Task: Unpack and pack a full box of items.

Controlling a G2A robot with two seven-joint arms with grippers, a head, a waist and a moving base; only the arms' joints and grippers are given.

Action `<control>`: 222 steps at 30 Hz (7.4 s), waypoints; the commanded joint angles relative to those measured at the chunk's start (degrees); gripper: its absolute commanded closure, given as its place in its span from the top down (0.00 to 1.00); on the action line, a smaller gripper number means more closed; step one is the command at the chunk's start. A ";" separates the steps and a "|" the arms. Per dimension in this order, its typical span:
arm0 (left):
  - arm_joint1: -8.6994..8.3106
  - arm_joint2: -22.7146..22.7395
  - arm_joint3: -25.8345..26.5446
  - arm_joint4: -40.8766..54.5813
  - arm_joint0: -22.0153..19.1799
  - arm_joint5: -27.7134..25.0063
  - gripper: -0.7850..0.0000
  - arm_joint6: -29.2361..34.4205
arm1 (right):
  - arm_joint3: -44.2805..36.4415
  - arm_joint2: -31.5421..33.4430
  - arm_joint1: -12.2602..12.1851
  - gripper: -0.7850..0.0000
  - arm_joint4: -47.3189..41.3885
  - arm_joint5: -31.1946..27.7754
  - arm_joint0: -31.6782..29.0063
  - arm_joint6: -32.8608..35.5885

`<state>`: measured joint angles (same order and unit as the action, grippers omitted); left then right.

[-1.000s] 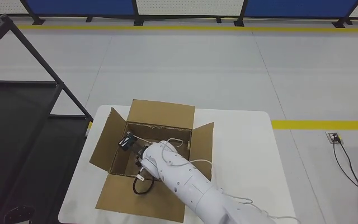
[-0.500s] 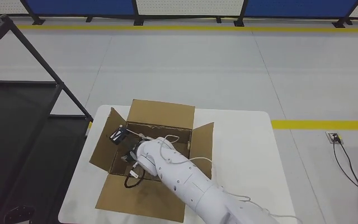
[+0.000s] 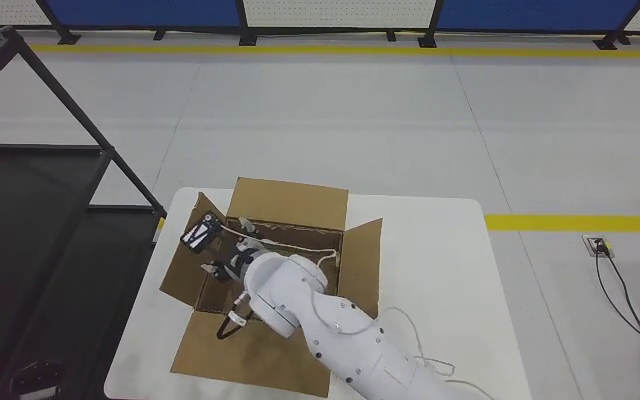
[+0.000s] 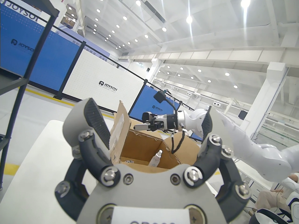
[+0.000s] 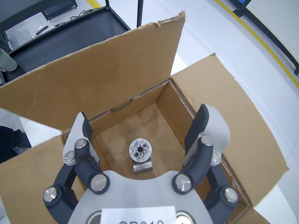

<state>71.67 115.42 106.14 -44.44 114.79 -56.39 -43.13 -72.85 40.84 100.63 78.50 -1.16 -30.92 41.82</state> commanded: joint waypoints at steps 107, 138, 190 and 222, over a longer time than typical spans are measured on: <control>-3.66 -24.84 -8.52 -0.60 -32.19 16.16 1.00 57.14 | 4.67 19.20 -12.68 1.00 -57.74 -21.49 -4.94 11.99; -5.29 -25.21 -7.72 2.30 -32.14 14.21 1.00 58.99 | 6.47 14.36 -12.81 1.00 -47.36 -11.60 -2.92 6.97; -6.18 -20.73 -16.80 16.08 -34.10 15.55 1.00 57.27 | -10.31 22.98 -17.29 1.00 -37.25 -5.88 -10.80 2.38; -7.81 -14.96 -17.30 -41.65 -25.33 25.45 1.00 25.92 | -18.40 24.68 -19.08 1.00 -35.00 -5.83 -16.20 2.90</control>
<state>63.85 100.45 88.84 -86.09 89.46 -31.75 -17.21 -90.54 65.41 81.65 43.34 -7.01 -46.49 44.75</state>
